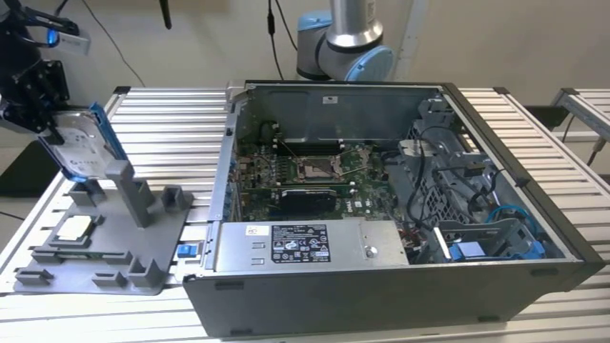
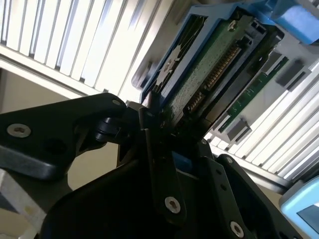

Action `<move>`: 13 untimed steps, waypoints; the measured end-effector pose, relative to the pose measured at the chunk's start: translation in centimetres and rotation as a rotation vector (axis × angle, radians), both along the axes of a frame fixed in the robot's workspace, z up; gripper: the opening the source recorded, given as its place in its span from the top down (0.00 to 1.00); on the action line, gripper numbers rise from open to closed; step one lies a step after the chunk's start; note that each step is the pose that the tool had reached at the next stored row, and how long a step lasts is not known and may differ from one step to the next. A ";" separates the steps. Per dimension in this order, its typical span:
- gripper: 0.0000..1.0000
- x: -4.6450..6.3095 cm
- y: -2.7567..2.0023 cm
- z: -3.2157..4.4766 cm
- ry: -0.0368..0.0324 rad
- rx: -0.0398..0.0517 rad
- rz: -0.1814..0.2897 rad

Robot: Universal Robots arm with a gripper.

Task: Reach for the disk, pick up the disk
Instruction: 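Pick up the disk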

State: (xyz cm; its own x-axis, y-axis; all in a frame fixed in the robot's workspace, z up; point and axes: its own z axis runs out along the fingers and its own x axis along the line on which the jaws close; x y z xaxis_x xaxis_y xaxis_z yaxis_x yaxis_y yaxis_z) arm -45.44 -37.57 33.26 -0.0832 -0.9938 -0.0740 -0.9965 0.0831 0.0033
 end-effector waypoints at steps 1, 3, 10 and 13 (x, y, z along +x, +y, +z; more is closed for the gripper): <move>1.00 0.0 0.00 0.18 0.0001 0.0000 0.000; 1.00 0.0 0.00 0.56 0.0000 0.0000 0.000; 1.00 0.0 0.00 1.98 0.0001 -0.0001 0.000; 1.00 0.0 0.00 2.56 0.0000 0.0000 0.000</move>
